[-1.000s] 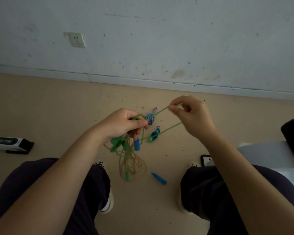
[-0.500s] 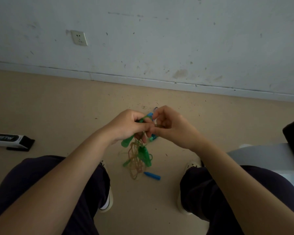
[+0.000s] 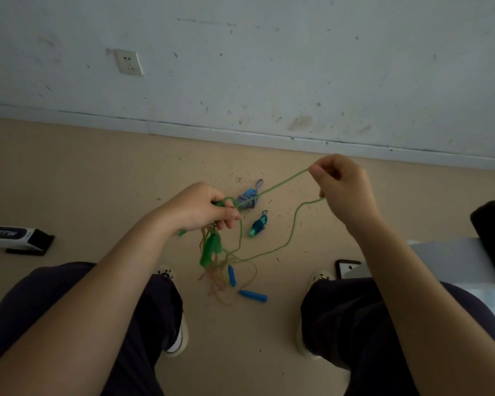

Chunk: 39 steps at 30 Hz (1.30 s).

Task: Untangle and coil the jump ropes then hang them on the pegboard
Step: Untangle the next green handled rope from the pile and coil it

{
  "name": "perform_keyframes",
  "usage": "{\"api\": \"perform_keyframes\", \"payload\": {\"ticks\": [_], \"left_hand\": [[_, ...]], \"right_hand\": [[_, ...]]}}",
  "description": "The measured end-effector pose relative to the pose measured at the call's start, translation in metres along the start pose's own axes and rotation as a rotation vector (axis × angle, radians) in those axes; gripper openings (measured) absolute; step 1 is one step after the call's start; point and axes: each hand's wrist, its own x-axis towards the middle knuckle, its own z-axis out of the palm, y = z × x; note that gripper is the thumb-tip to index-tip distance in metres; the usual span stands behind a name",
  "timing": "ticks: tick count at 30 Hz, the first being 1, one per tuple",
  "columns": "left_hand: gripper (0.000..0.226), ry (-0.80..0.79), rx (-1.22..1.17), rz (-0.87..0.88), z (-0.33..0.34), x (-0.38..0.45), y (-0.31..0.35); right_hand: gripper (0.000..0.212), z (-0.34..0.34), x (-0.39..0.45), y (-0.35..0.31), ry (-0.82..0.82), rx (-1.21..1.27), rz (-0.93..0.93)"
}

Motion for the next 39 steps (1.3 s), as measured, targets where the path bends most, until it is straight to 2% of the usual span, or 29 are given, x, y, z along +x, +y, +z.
{"api": "perform_keyframes", "payload": {"ticks": [3,7,10,14,15,16,18,23,25,29,31,33,35,37,39], "left_hand": [[0.018,0.023,-0.073,0.035,0.002,-0.001,0.002],[0.013,-0.066,-0.121,0.061,0.018,-0.001,0.008],[0.011,-0.085,-0.098,0.117,0.027,-0.003,0.013],[0.009,-0.053,-0.13,0.191,0.026,-0.005,0.015],[0.016,-0.047,-0.143,0.2,0.024,-0.006,0.017],[0.022,-0.045,-0.146,0.199,0.024,-0.007,0.018],[0.019,-0.051,-0.127,0.171,0.022,-0.007,0.018],[0.011,-0.139,0.011,0.071,0.014,-0.007,0.012],[0.016,-0.136,0.081,0.048,0.011,-0.007,0.009],[0.02,-0.043,0.144,0.052,0.005,-0.007,0.009],[0.017,0.052,0.085,0.095,0.002,-0.008,0.011],[0.015,0.119,-0.01,0.159,0.002,-0.009,0.014],[0.008,0.114,-0.09,0.208,0.005,-0.011,0.017],[0.011,0.098,-0.123,0.232,0.011,-0.01,0.019],[0.01,0.095,-0.13,0.247,0.017,-0.009,0.02]], "right_hand": [[0.005,0.003,-0.004,0.002,-0.176,-0.055,0.011],[0.013,0.019,-0.017,-0.002,-0.467,-0.026,-0.059],[0.016,0.036,-0.026,-0.002,-0.548,-0.112,-0.118],[0.025,0.041,-0.025,-0.003,-0.595,-0.026,-0.021],[0.029,0.04,-0.025,-0.004,-0.612,0.015,0.017],[0.031,0.039,-0.025,-0.004,-0.624,0.042,0.044],[0.031,0.038,-0.024,-0.006,-0.612,0.012,0.034],[0.006,0.021,-0.013,-0.006,-0.455,-0.241,-0.109],[0.008,0.012,-0.007,-0.002,-0.367,-0.307,-0.112],[0.011,0.001,0.002,0.005,-0.101,-0.303,-0.056],[0.012,0.003,0.002,0.008,-0.061,-0.287,-0.006],[0.012,0.007,-0.002,0.007,-0.137,-0.199,0.053],[0.012,0.014,-0.007,0.002,-0.28,0.006,0.136],[0.02,0.02,-0.013,-0.005,-0.4,0.202,0.194],[0.031,0.027,-0.017,-0.008,-0.502,0.255,0.181]]}}
